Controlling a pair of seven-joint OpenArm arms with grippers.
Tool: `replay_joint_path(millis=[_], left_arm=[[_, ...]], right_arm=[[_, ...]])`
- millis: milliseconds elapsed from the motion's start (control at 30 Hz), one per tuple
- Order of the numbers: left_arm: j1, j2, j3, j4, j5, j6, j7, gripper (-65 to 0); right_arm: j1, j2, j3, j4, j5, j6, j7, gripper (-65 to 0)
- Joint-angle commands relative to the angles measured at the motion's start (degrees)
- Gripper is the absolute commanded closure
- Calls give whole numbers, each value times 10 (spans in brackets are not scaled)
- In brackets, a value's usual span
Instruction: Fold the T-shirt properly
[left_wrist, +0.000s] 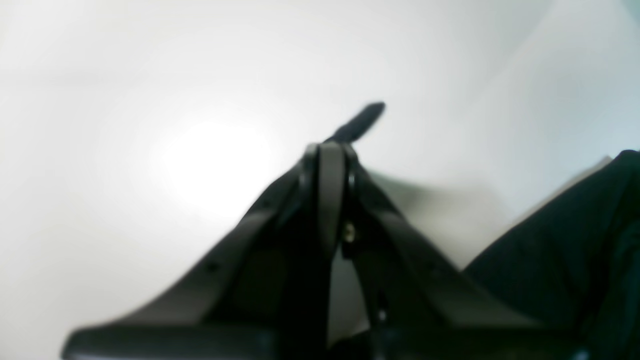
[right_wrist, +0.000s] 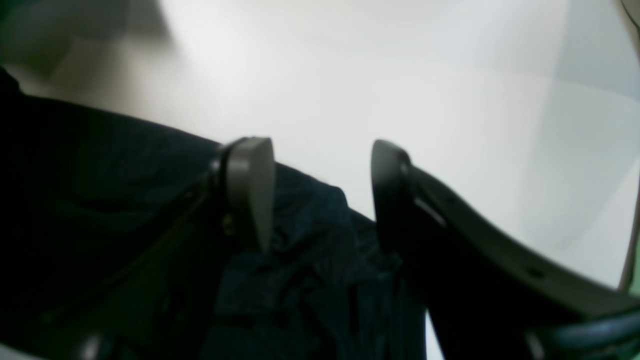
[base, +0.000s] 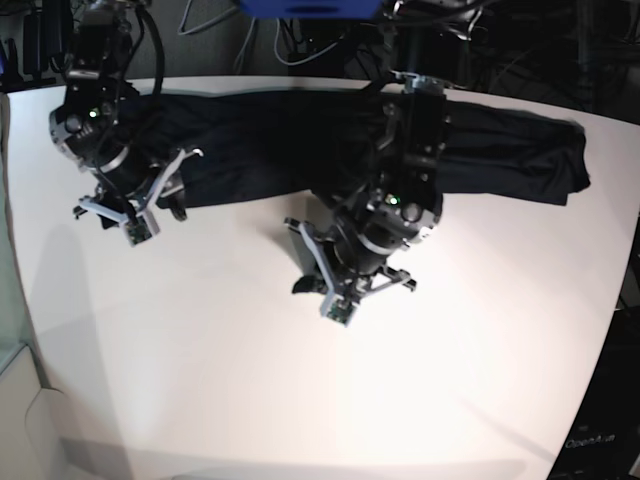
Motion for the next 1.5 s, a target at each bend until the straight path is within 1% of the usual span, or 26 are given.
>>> replay_joint_path(millis=[0, 67, 167, 367, 433, 533, 567, 633, 700, 767, 833, 900, 967, 1000, 1200, 1467], left_arm=[[-10, 5, 0, 22, -4, 0, -16, 0], [8, 5, -6, 44, -4, 0, -16, 0], [46, 5, -39, 105, -2, -6, -16, 0], [140, -37, -68, 208, -4, -7, -17, 0], [168, -45, -96, 229, -5, -7, -20, 0], [196, -46, -169, 242, -6, -9, -22, 0], [200, -46, -194, 242, -12, -19, -22, 0], [209, -46, -252, 240, -38, -59, -21, 0], [217, -44, -321, 241, -66, -104, -18, 0], [218, -43, -373, 239, -79, -132, -17, 0], [222, -40, -419, 239, -78, -158, -16, 0], [235, -40, -453, 240, -81, -183, -16, 0], [241, -40, -477, 241, -81, -200, -16, 0], [242, -40, -490, 240, -81, -207, -16, 0], [237, -43, -565, 236, -78, -208, -17, 0], [210, -44, -572, 185, -77, -208, -21, 0]], right_arm=[[4, 3, 1, 8, 7, 2, 13, -322], [4, 4, 4, 8, 7, 2, 14, -322], [4, 4, 4, 8, 7, 2, 14, -322], [10, 11, 1, 8, 7, 2, 15, -322], [12, 11, 1, 8, 7, 2, 16, -323], [19, 11, 0, 8, 7, 5, 16, -323], [19, 11, 0, 8, 7, 14, 16, -322], [19, 11, 1, 8, 7, 37, 16, -322], [19, 11, 4, 8, 7, 38, 16, -322], [19, 11, 2, 8, 7, 38, 16, -322], [20, 11, 1, 8, 7, 38, 16, -322], [29, 11, 1, 8, 7, 38, 16, -322], [31, 11, 1, 8, 7, 38, 16, -322], [33, 11, 1, 8, 7, 38, 16, -322], [35, 10, 1, 8, 7, 38, 16, -322], [35, 11, 0, 8, 7, 38, 16, -322]])
